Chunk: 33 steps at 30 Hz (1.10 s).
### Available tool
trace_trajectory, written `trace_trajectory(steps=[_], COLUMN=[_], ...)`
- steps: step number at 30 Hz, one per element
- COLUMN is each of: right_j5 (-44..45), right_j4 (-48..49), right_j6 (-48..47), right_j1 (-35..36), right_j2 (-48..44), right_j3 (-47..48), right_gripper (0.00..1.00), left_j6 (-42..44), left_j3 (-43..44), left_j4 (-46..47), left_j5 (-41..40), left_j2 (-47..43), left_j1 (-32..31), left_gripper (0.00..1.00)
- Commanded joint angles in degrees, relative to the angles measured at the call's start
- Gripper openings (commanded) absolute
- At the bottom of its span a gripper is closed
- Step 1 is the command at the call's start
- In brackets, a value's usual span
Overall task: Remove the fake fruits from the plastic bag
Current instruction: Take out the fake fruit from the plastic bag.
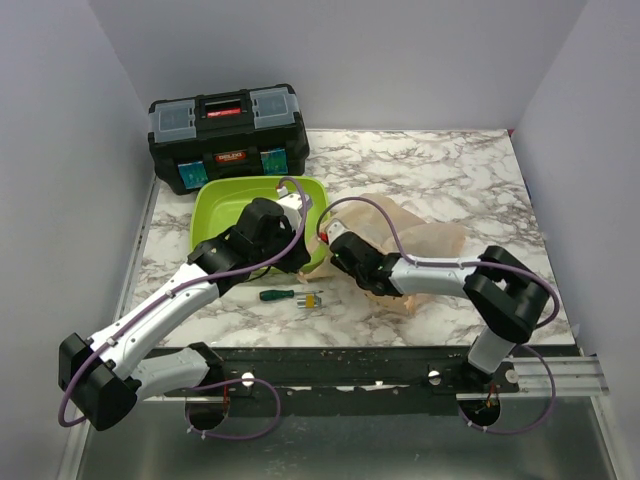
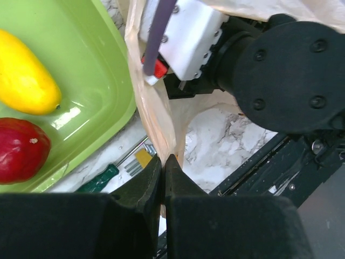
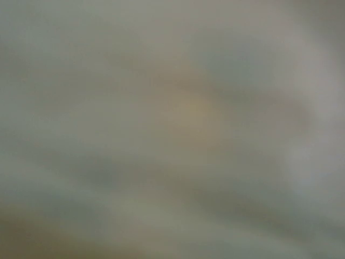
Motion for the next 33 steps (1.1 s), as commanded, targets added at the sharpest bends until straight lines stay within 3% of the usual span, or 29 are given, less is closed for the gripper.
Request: trace_trajectory(steps=[1, 12, 18, 21, 28, 33], right_j5=[-1.8, -2.6, -0.7, -0.3, -0.1, -3.8], right_j4=[3.0, 7.9, 7.6, 7.6, 2.9, -10.3], right_j6=[-1.8, -2.0, -2.2, -1.7, 1.4, 7.8], right_j1=[-1.2, -2.4, -2.4, -2.4, -2.4, -2.3], right_j2=[2.9, 6.0, 4.9, 3.0, -1.0, -3.1], right_j3=[1.2, 0.7, 1.1, 0.1, -1.2, 1.9], right_gripper=[0.76, 0.78, 0.71, 0.65, 0.40, 0.30], left_j6=[-1.2, -1.4, -1.2, -1.2, -0.8, -0.1], left_j3=[-0.6, -0.7, -0.6, -0.6, -0.1, 0.9], left_j4=[1.8, 2.1, 2.1, 2.1, 2.1, 1.3], left_j5=[2.9, 3.7, 3.6, 3.5, 3.1, 2.3], left_j2=[-0.1, 0.4, 0.6, 0.8, 1.2, 2.1], left_j1=[0.2, 0.1, 0.1, 0.1, 0.1, 0.1], left_gripper=[0.04, 0.04, 0.04, 0.04, 0.04, 0.04])
